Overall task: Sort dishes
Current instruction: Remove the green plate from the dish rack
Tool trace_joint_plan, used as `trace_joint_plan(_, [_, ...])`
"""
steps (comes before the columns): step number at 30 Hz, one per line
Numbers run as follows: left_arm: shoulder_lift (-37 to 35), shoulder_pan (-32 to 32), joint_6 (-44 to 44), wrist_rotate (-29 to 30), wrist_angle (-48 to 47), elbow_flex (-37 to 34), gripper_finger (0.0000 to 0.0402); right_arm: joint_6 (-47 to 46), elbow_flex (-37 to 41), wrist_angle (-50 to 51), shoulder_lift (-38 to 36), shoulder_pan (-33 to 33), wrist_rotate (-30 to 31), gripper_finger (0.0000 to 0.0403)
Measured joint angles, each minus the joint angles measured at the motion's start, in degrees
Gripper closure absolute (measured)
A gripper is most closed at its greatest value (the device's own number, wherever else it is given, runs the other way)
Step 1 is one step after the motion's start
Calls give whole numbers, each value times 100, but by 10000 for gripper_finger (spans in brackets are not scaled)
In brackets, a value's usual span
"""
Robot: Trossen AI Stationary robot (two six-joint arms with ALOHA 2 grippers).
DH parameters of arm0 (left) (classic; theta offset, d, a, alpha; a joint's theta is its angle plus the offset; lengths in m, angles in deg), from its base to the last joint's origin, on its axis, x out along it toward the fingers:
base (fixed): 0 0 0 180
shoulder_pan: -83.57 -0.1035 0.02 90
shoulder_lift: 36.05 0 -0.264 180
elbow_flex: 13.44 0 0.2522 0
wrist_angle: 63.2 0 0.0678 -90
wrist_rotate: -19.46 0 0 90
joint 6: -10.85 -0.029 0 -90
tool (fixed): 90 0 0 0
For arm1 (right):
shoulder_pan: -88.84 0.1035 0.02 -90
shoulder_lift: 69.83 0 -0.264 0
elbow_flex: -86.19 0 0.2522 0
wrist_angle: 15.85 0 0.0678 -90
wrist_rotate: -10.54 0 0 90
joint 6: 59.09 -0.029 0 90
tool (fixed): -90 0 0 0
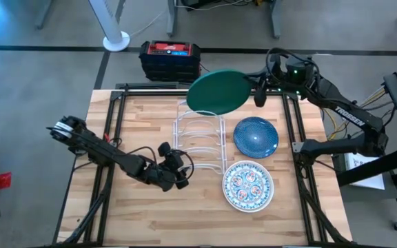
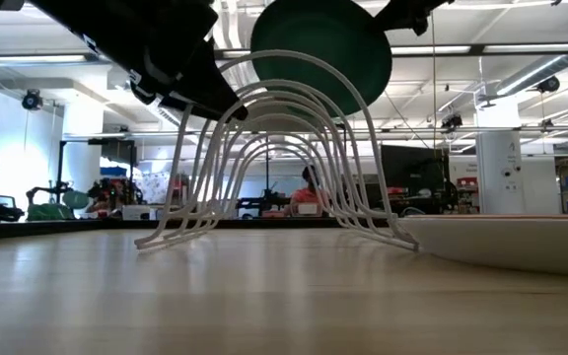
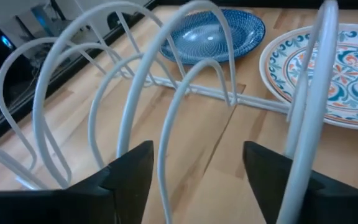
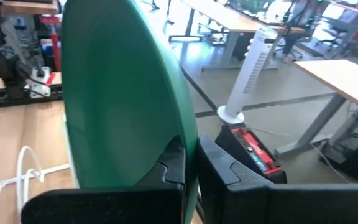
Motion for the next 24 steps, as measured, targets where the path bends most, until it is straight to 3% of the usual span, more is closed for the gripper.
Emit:
trace_joint_plan(14, [-202, 2, -455, -9, 34, 110, 157, -25, 0, 218, -328, 0, 383, 397])
trace_joint_plan(24, [-202, 0, -356, -248, -489, 481, 157, -59, 0, 260, -437, 0, 430, 397])
